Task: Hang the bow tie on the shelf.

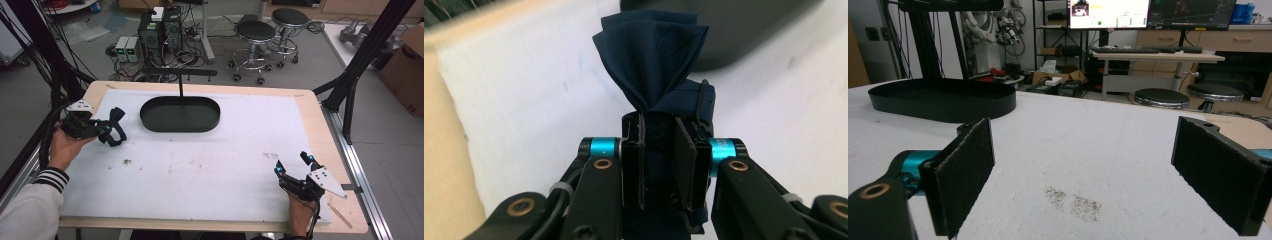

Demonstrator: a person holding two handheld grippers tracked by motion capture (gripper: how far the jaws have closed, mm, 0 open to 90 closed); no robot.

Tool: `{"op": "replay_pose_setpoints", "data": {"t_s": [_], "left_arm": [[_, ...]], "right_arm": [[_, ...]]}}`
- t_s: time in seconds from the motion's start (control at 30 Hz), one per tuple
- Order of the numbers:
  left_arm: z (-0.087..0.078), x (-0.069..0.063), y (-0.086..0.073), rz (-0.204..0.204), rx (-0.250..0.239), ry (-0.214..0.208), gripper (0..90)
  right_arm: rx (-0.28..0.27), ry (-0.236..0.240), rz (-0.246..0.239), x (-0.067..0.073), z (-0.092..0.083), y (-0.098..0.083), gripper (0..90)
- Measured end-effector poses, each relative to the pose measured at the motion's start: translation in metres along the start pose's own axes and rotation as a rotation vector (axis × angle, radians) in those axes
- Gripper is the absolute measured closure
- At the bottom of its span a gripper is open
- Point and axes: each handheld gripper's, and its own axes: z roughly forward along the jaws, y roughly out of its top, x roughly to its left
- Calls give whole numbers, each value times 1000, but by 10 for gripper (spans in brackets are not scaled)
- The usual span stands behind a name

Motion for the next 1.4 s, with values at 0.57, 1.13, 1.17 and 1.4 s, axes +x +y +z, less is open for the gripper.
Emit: {"op": "replay_pose_setpoints", "data": {"t_s": [0.57,1.13,1.17,1.4], "left_arm": [[-10,-16,26,-27,-183,-30,753],[7,-55,83,33,-220,-107,753],[9,-57,86,35,-221,-116,754],[25,-71,105,54,-232,-131,754]], "right_arm": [[5,-1,-2,0,1,0,92],[3,4,3,-1,0,0,92],[1,3,1,-1,0,0,92],[-2,7,5,-2,0,0,92]]}}
